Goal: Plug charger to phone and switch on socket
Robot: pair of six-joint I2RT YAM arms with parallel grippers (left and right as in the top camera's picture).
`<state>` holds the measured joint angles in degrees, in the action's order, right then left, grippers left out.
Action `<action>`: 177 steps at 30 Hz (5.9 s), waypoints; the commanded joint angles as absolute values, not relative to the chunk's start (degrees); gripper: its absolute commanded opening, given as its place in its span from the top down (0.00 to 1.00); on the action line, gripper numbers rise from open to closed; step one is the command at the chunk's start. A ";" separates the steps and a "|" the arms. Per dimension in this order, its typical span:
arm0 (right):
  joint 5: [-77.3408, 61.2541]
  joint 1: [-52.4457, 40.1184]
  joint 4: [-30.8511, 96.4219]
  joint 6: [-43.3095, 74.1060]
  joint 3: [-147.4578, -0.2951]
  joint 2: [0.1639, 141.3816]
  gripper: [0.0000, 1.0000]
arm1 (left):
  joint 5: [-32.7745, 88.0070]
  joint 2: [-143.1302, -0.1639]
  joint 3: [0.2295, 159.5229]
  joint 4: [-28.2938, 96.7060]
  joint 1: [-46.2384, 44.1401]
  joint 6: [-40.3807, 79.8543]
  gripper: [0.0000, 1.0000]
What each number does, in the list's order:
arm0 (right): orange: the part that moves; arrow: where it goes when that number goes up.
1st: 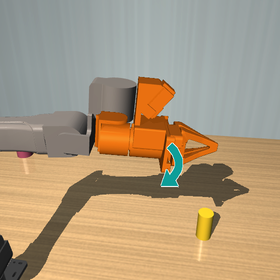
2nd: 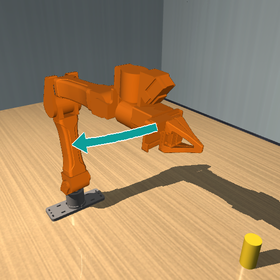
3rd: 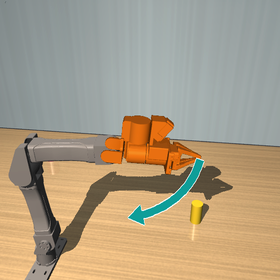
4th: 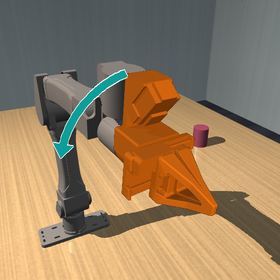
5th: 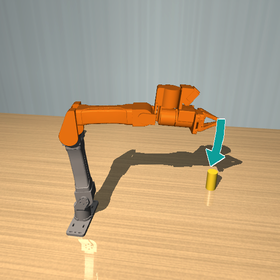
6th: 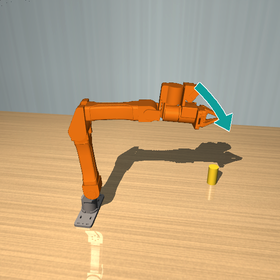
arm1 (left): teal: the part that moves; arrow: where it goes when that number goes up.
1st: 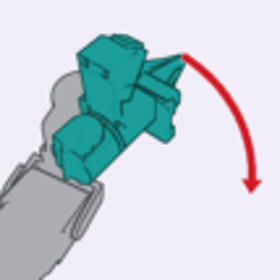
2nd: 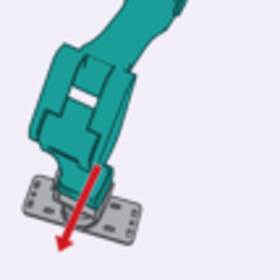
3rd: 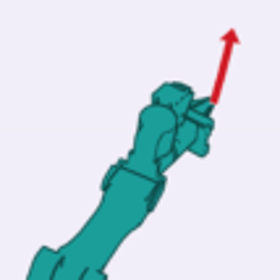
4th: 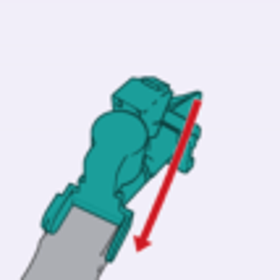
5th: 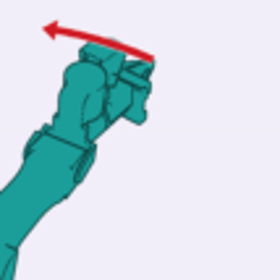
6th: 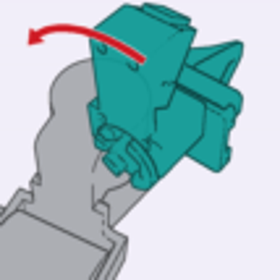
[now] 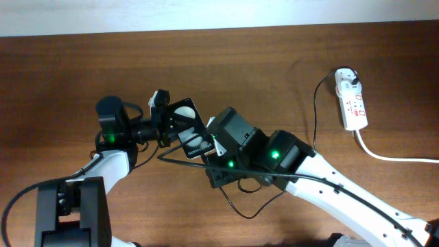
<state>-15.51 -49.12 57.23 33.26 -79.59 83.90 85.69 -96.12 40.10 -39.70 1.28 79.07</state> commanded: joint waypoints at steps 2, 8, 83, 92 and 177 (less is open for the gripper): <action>-11.35 -49.12 55.53 33.52 -79.68 84.12 0.94 | 90.13 -96.09 40.97 -40.07 -0.60 76.20 1.00; -11.38 -49.19 57.21 33.50 -79.68 84.12 0.62 | 84.71 -96.09 40.97 -40.03 -0.60 73.65 1.00; 9.30 -50.50 80.38 33.32 -79.83 45.63 0.01 | 41.91 -134.26 96.57 37.21 -19.51 12.95 0.27; 9.30 -50.50 80.38 33.32 -79.83 45.63 0.01 | 27.29 -134.26 96.57 43.62 -19.51 12.95 0.01; 5.74 -1.15 79.81 37.67 -85.71 75.77 0.96 | -14.81 -0.93 69.80 87.31 4.67 11.05 0.01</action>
